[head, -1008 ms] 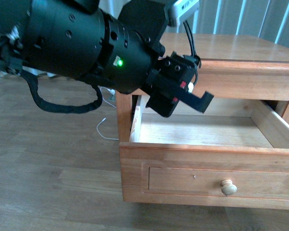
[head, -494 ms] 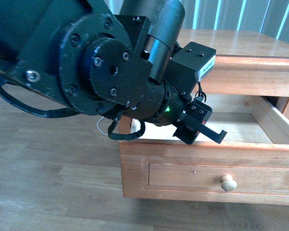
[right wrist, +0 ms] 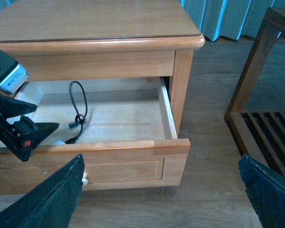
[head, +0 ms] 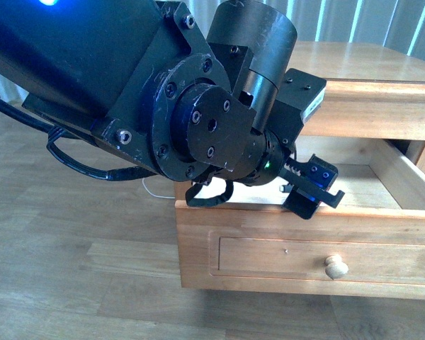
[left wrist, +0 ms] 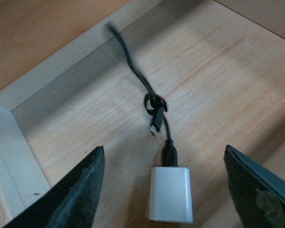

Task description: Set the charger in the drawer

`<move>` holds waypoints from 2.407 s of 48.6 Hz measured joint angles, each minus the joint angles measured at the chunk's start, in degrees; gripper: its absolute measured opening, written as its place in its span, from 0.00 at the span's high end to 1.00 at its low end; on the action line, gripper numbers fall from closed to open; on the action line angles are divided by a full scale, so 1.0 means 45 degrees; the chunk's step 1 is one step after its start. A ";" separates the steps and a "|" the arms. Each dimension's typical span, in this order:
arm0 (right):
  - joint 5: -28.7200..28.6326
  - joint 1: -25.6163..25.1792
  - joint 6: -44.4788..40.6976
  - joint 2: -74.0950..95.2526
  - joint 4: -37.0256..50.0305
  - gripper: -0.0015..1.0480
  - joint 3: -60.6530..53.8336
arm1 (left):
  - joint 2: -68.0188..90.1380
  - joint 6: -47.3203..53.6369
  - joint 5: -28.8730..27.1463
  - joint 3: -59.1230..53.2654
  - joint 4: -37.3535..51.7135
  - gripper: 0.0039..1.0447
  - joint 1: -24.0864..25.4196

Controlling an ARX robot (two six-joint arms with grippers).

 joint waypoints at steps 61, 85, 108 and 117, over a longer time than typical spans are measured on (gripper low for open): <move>0.0000 0.0000 0.0000 0.0000 0.0000 0.08 0.0000 | -1.5980 -0.2652 -0.3852 -0.9428 -0.0690 0.05 0.3385; 0.0005 0.0000 0.0000 0.0000 0.0000 0.08 0.0000 | -2.1192 -0.4061 -0.4517 -1.1594 -0.4337 0.05 0.3619; 0.0005 0.0000 0.0000 0.0000 0.0000 0.08 0.0000 | -2.1226 -0.4138 -0.4498 -1.1599 -0.4323 0.05 0.3614; 0.0000 0.0000 0.0000 0.0000 0.0000 0.08 0.0000 | -2.2445 -0.3206 -0.2584 -1.3367 -0.2633 0.40 0.4838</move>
